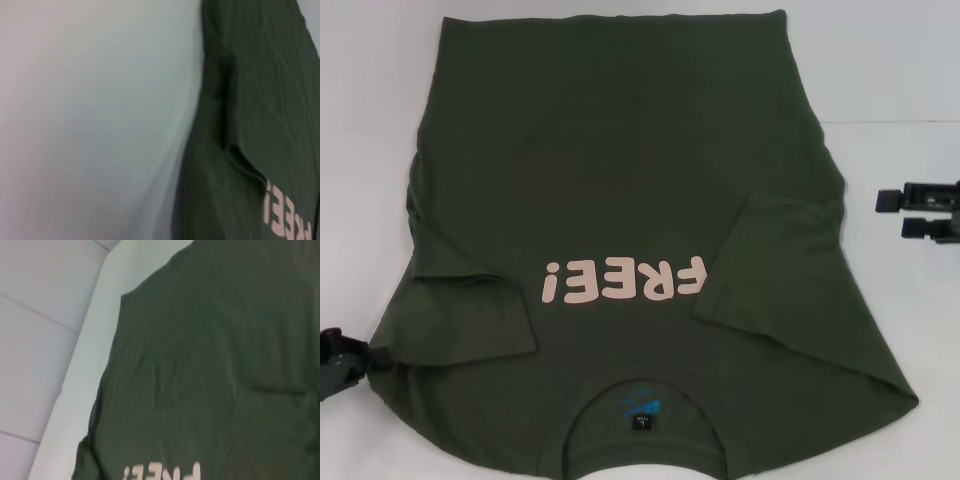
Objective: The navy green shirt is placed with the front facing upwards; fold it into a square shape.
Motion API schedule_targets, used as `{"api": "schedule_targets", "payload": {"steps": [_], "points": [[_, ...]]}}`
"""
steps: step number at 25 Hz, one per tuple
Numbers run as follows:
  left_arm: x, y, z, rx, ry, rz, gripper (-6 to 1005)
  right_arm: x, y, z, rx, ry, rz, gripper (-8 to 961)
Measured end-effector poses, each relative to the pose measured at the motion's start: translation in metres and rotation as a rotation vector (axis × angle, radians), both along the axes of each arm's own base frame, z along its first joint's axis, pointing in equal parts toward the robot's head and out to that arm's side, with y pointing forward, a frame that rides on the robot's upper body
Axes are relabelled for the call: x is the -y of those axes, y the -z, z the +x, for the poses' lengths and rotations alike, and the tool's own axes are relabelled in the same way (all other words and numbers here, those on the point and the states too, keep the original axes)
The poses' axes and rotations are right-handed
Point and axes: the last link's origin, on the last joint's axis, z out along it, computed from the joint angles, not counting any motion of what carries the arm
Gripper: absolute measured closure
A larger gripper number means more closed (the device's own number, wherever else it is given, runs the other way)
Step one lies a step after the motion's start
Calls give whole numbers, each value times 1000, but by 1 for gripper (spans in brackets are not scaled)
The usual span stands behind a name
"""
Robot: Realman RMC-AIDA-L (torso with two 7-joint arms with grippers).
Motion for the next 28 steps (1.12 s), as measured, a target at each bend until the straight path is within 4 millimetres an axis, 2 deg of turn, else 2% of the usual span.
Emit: {"api": "schedule_targets", "payload": {"steps": [3,8,13,18,28], "points": [[-2,0,5,2,46,-10,944,10,-1,4,12,-12,-49,85],[-12,-6,17,3,134,2,991,36,-5,18,54,-19,-179,85],[-26,-9,25,-10,168,9,1000,53,-5,34,124,7,-257,85],[-36,-4,31,-28,193,-9,1001,58,4,36,158,-72,-275,87],[-35,-1,30,-23,180,-5,1001,61,20,37,204,-93,-324,89]]}}
